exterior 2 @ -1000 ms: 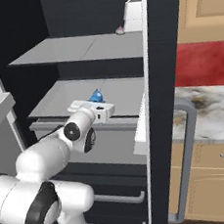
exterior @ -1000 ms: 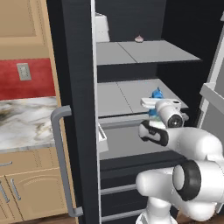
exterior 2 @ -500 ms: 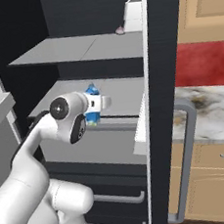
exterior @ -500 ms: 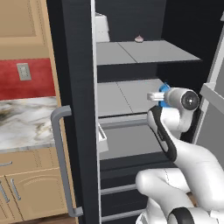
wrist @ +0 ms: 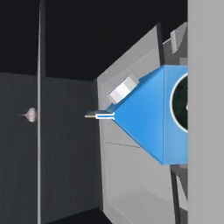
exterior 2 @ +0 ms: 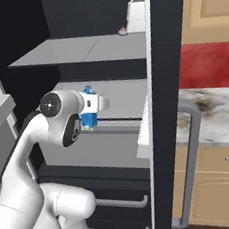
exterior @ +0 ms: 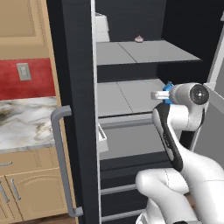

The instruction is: Take out the milk from the fridge and place it on the tray on the counter. Then take the sugar cube near the tray and place it in the tray.

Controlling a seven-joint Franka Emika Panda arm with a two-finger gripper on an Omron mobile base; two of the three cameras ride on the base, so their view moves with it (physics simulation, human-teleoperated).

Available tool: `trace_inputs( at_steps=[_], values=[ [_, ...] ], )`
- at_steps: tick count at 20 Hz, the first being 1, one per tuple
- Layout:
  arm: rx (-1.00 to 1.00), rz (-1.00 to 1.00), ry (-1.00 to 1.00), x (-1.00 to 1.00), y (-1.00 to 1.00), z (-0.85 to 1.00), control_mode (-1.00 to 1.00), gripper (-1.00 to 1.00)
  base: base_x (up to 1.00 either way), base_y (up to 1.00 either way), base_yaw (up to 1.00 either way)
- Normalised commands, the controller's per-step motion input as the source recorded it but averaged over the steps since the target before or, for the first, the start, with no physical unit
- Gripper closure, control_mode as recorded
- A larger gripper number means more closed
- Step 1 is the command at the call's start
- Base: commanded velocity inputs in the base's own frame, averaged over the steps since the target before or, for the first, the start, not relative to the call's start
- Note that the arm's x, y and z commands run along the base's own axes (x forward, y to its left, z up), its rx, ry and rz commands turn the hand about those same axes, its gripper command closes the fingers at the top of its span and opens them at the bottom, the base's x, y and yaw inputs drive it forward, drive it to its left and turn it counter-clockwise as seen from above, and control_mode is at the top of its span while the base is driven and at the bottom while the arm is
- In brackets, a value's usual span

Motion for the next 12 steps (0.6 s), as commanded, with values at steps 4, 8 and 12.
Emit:
trace_inputs(
  at_steps=[4,8,12],
  values=[
    [0.0,0.06,0.04,-0.67,0.2,0.01,-1.0,1.0,0.0,0.0,0.0],
    [0.0,0.08,0.01,-0.85,0.15,0.15,-1.0,1.0,0.0,0.0,0.0],
    [0.0,0.05,0.05,-0.82,0.2,0.33,-1.0,1.0,0.0,0.0,0.0]
  ],
)
